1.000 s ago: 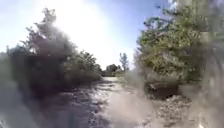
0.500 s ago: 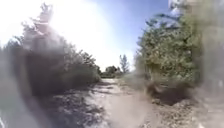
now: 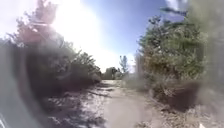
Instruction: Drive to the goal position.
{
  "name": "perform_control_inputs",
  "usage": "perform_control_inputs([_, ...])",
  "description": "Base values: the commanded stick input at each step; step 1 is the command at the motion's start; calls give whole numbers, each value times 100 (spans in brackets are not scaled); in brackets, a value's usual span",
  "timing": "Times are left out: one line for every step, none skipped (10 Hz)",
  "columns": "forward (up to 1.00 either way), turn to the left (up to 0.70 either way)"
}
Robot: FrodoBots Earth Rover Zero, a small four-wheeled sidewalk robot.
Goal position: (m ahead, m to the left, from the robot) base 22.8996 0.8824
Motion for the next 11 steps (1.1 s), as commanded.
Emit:
perform_control_inputs([70,0])
perform_control_inputs([70,0])
perform_control_inputs([70,0])
perform_control_inputs([70,0])
perform_control_inputs([70,0])
perform_control_inputs([70,0])
perform_control_inputs([70,0])
perform_control_inputs([70,0])
perform_control_inputs([70,5])
perform_control_inputs([70,12])
perform_control_inputs([70,13])
